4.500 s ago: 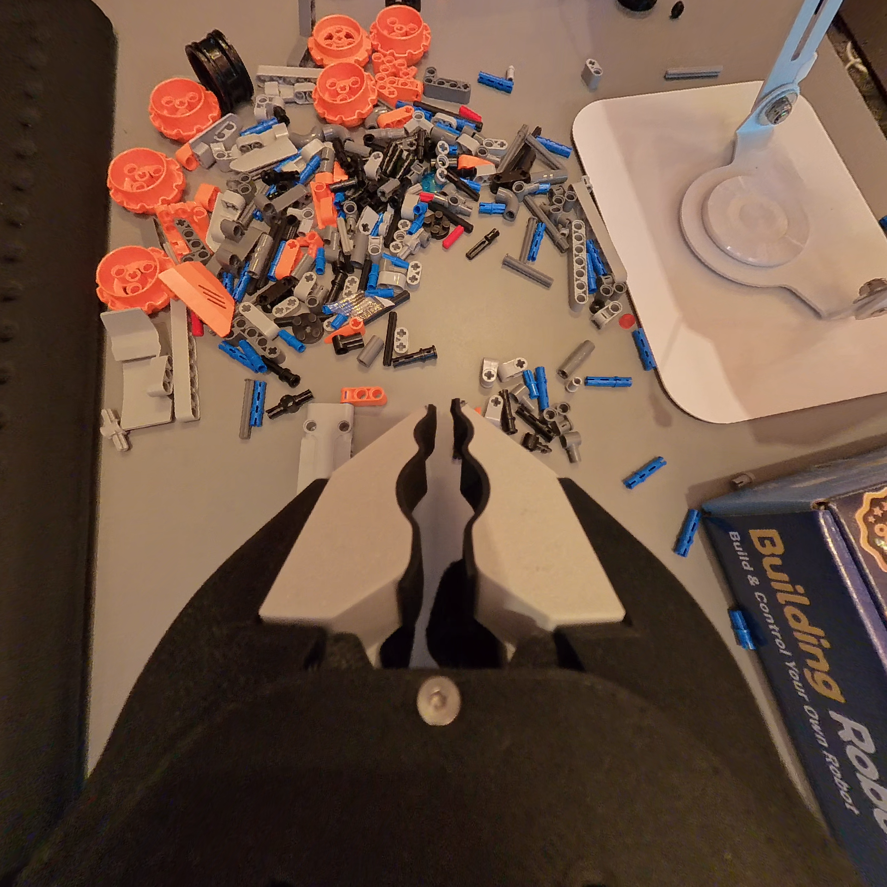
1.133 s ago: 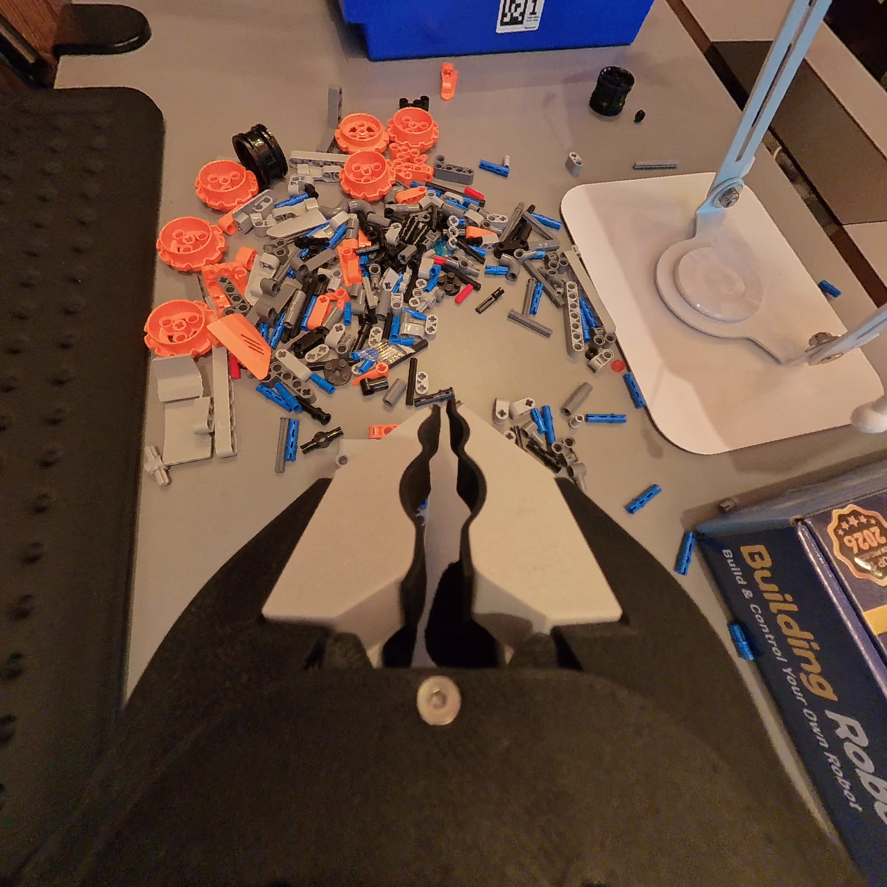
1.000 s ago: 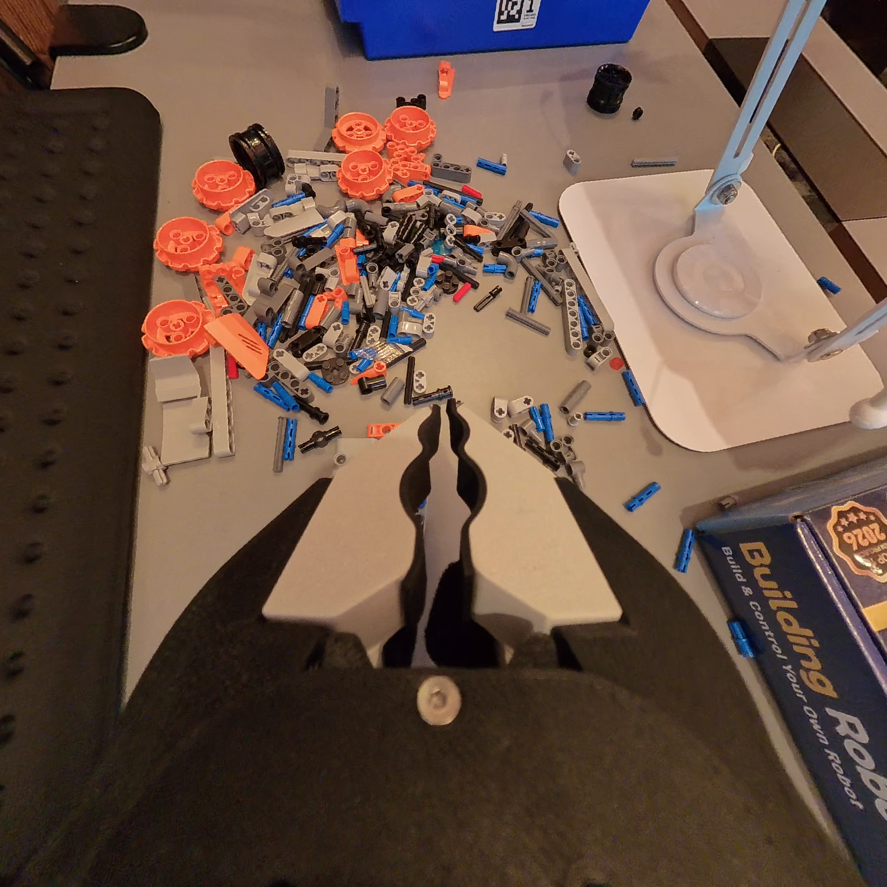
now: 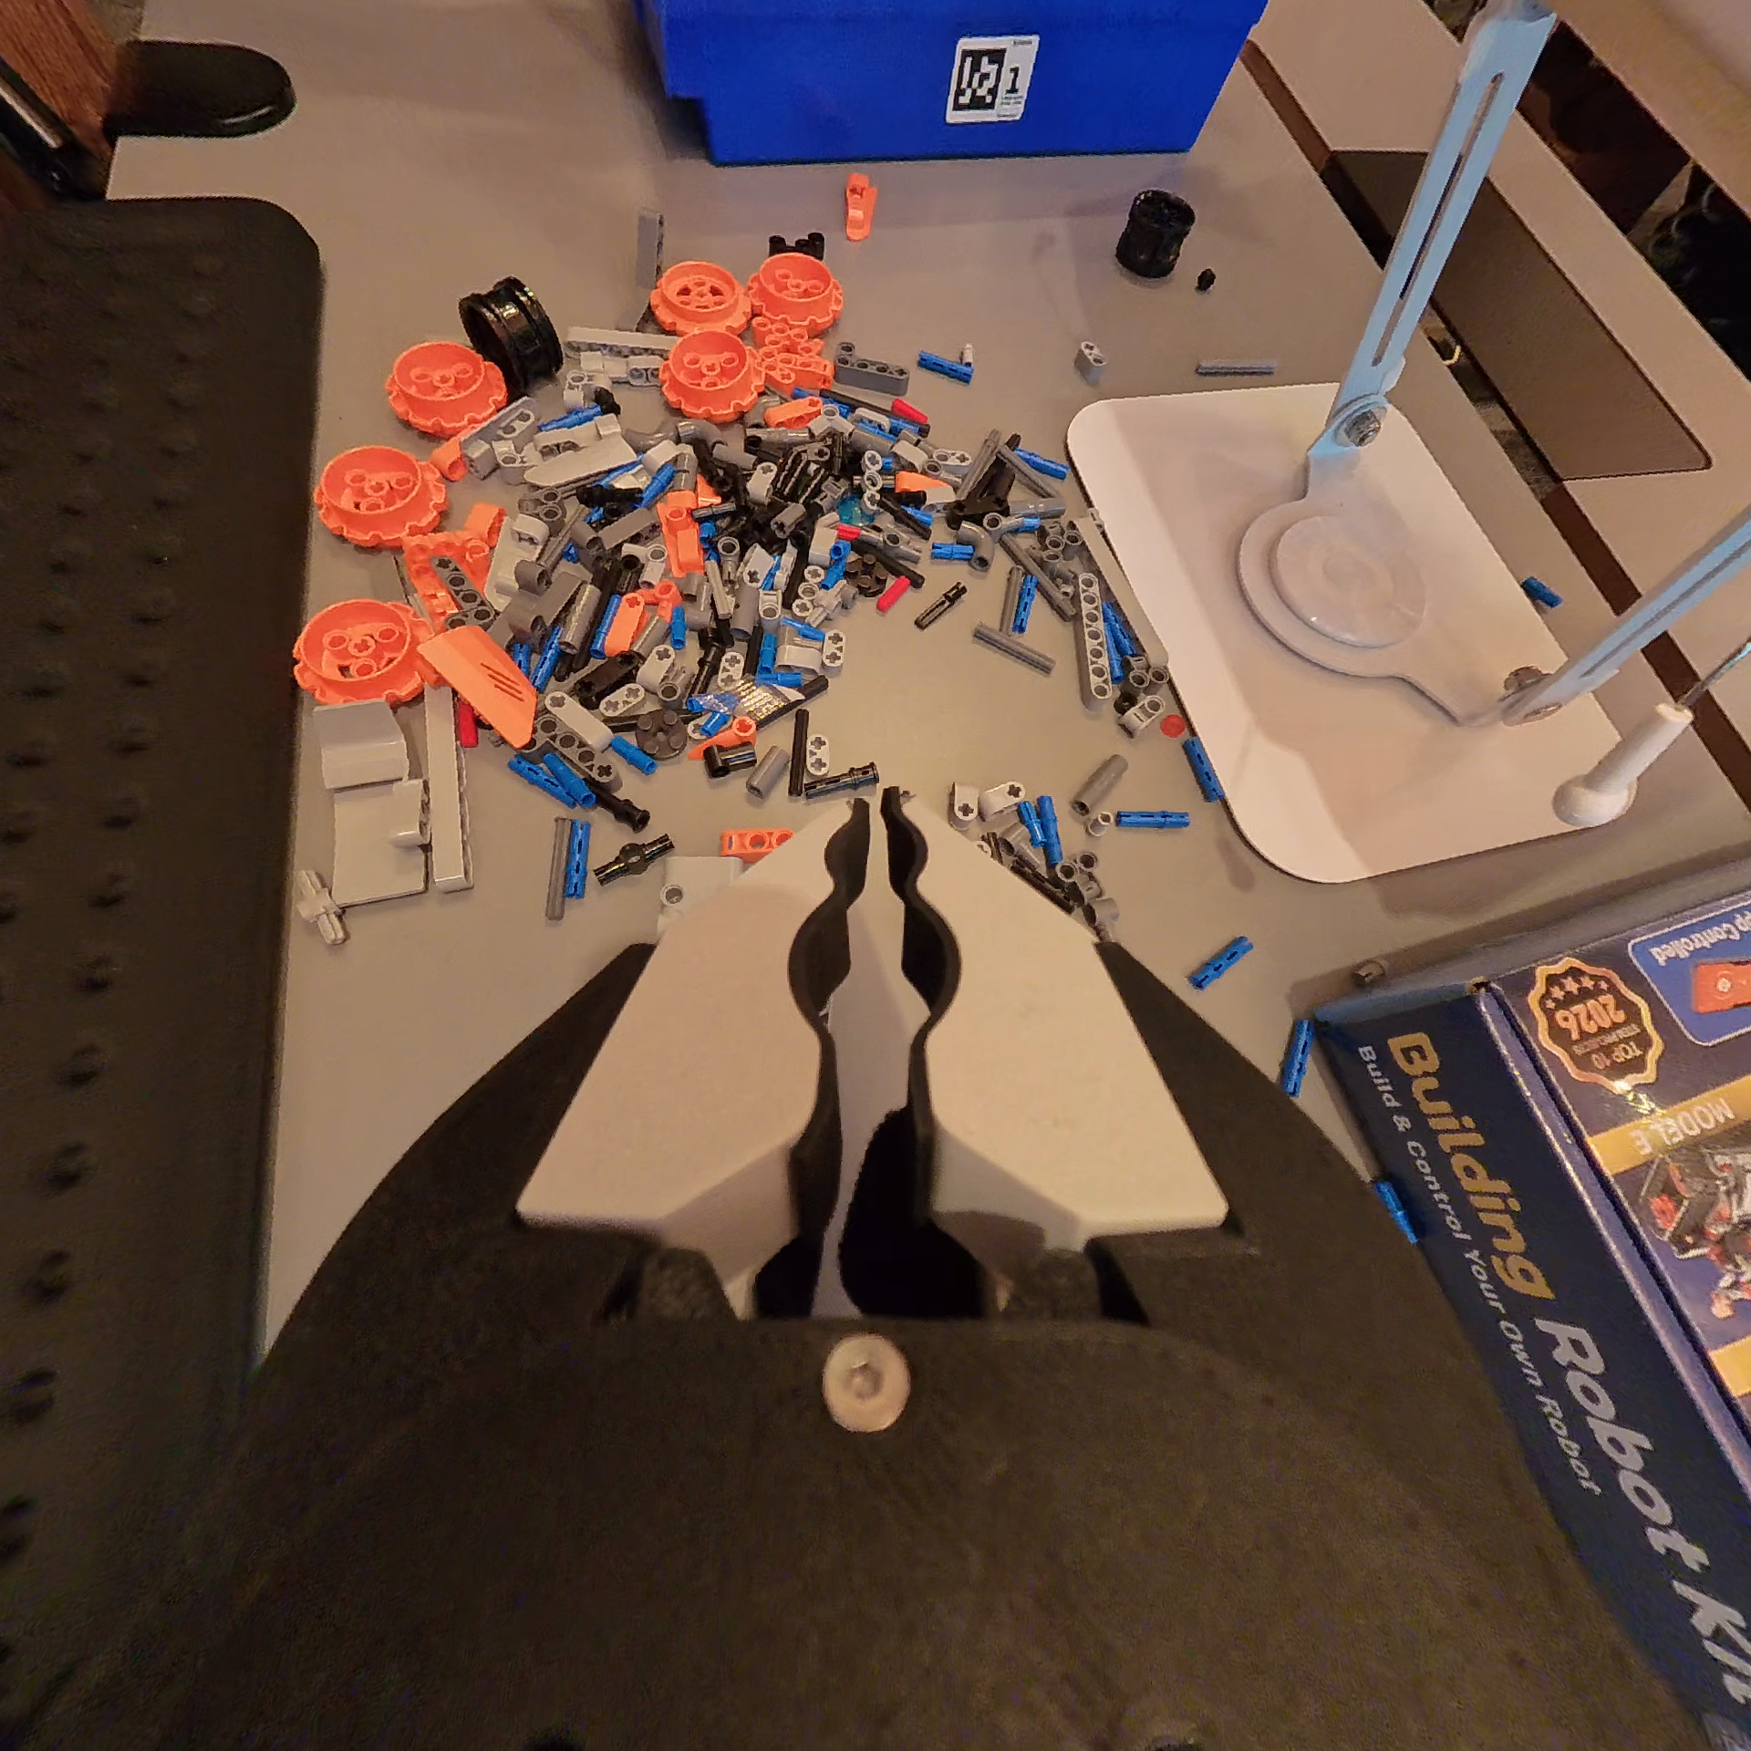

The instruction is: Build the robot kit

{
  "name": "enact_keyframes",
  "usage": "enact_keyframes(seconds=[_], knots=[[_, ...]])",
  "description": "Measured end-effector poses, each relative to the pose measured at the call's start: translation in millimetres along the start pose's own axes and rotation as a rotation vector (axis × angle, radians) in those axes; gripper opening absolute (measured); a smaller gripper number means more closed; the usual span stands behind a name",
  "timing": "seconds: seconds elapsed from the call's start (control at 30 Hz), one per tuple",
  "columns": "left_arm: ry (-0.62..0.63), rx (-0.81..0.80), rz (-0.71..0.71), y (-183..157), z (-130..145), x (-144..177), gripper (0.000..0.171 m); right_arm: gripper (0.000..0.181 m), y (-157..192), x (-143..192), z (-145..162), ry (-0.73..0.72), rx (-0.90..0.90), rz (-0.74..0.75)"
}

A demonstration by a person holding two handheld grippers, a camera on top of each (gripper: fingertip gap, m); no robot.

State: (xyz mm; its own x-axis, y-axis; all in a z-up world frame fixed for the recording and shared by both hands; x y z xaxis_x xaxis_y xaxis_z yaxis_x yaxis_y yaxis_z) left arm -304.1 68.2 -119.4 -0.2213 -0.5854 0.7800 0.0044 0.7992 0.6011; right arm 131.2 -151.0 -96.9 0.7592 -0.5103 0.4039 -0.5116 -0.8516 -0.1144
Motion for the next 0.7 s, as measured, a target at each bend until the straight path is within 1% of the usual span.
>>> enact_keyframes(seconds=[0.03,0.1,0.23,0.4,0.57,0.7], knots=[[0.0,-0.002,-0.031,2.3,-0.7,-0.6,0.009,0.002,0.0,0.6,-0.1,0.0,0.001,0.002],[-0.027,-0.018,-0.069,7.2,-2.3,1.6,0.001,0.002,-0.5,2.5,-1.1,-0.005,0.004,0.008],[-0.093,0.05,-0.065,16.3,-3.5,17.1,0.001,0.002,-0.8,5.1,-1.7,-0.012,0.003,0.013],[-0.196,0.189,-0.024,37.0,-2.3,43.4,0.001,0.002,-0.6,3.7,0.2,-0.005,-0.001,0.008],[-0.255,0.265,0.021,50.5,8.5,65.3,0.001,0.002,-1.8,3.5,1.7,-0.003,-0.01,0.01],[-0.321,0.319,0.055,53.7,13.2,78.6,0.001,0.002,-1.8,2.1,3.2,0.002,-0.015,0.006]])
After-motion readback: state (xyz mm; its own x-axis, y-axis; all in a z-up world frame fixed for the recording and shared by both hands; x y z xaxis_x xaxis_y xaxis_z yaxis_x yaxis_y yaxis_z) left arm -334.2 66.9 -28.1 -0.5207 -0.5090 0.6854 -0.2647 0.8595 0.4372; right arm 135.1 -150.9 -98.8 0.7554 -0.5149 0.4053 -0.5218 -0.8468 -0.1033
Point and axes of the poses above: each gripper's, where its closed fingertips meet, x back along the fingers, z out of its underside, y = z × x across the jaws, the point moved 4 cm from there along x, back along the fingers, and after that the axes turned 11 degrees about -y, right-handed, at the moved point
